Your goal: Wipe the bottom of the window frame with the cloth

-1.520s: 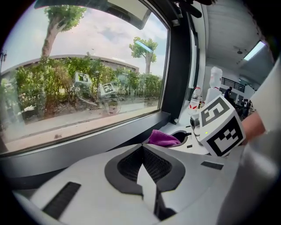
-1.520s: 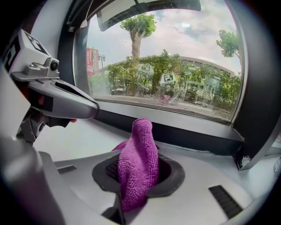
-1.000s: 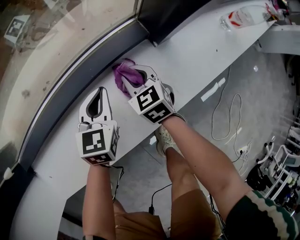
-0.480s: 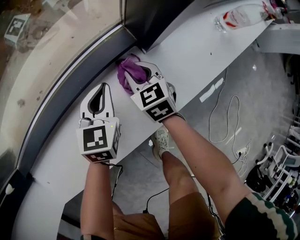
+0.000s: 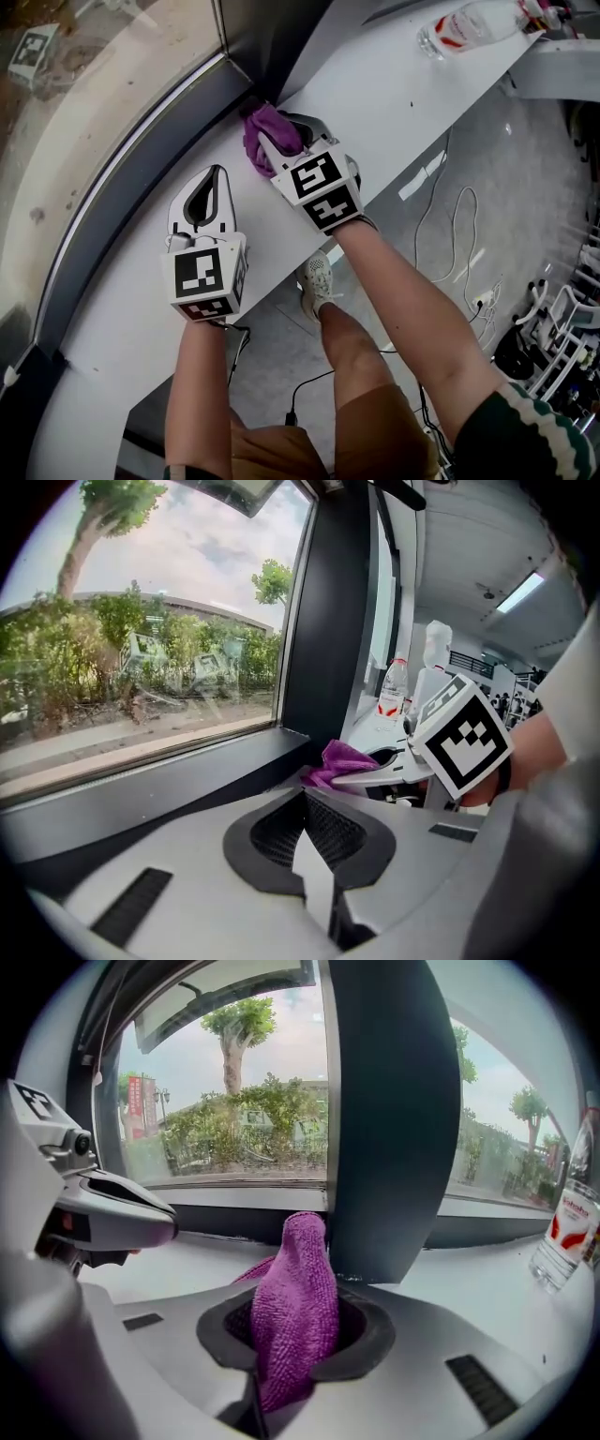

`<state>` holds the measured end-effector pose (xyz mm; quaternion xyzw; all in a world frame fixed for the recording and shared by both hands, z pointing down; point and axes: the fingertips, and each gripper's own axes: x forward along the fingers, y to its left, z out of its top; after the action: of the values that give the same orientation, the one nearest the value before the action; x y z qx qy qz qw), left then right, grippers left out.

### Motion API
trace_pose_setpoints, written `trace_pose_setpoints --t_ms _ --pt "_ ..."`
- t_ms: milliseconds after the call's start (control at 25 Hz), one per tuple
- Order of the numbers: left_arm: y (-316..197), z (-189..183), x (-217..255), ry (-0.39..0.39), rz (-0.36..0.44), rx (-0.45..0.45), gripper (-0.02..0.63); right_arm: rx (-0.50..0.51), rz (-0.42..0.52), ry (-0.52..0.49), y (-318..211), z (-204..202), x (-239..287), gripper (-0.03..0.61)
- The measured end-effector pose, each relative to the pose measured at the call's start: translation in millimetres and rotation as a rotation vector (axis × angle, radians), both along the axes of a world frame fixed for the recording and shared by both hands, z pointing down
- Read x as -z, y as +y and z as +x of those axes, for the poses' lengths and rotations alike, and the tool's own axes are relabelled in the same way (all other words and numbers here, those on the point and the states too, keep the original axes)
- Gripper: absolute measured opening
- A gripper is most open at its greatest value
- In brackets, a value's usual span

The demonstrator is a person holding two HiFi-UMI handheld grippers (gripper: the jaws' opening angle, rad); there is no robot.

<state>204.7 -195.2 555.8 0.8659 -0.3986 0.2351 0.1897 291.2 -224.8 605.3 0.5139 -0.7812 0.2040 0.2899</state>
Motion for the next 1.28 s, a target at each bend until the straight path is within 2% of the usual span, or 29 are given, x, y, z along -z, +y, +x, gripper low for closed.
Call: trace_pose_setpoints --t_ms 200,360,640,920,1080,1280 --pt "3.4 37.5 -9.6 0.007 -0.019 -0.027 0.008 0.025 0.015 0.012 6.5 28.2 -2.3 0.098" --pt "13.0 46.3 -12.5 0.007 -0.026 -0.043 0.008 0.026 0.013 -0.003 19.1 31.8 -2.6 0.098" --pt "28.3 62.5 -15.9 0.012 -0.044 -0.067 0.008 0.067 -0.004 0.033 43.8 40.4 -3.4 0.098" --pt "59.3 84.1 -13.4 0.01 -0.033 -0.128 0.008 0.032 -0.027 -0.021 80.5 52.8 -7.5 0.098" --pt "73.8 91.4 -14.4 0.013 -0.047 -0.134 0.008 0.052 -0.036 0.005 98.0 58.9 -6.5 0.098" --pt "90.9 96.6 -17.8 -0.001 -0.056 -0.156 0.008 0.016 -0.03 0.0 122.8 70.1 -6.7 0.098"
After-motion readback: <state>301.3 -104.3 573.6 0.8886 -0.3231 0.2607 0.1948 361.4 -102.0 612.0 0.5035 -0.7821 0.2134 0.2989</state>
